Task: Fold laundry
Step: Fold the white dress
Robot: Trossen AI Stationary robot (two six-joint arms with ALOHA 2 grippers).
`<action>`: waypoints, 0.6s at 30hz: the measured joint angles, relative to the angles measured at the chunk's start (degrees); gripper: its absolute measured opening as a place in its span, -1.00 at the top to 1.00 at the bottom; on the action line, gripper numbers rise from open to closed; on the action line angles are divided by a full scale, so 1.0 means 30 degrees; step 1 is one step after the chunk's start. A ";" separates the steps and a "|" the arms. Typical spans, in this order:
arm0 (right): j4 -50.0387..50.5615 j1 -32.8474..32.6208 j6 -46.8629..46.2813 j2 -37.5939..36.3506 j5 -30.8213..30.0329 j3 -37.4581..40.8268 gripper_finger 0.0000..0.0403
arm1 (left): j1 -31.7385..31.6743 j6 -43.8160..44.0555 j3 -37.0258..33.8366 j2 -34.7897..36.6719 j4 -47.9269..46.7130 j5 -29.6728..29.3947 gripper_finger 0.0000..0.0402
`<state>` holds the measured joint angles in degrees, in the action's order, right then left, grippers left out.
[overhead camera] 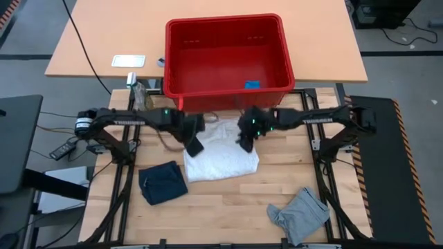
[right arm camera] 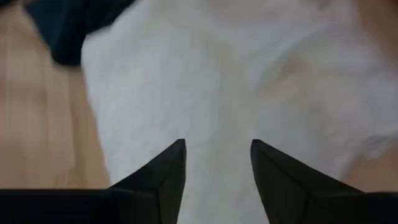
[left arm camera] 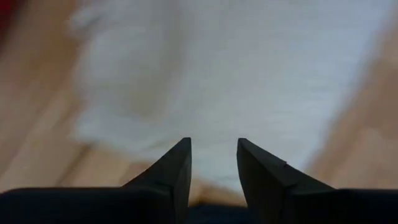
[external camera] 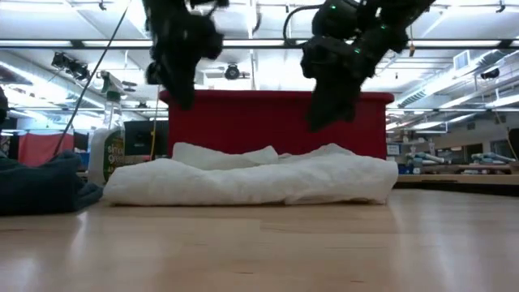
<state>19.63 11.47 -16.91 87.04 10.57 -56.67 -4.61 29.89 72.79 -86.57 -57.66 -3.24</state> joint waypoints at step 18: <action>-0.6901 -0.6121 -0.5434 0.0185 -0.2219 0.8645 0.31 | 0.6977 0.1725 0.0266 -0.9055 0.6770 -0.0267 0.43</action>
<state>-1.07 -6.89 -33.21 87.59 3.91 -30.74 16.32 35.06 73.59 -113.73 -37.35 -4.04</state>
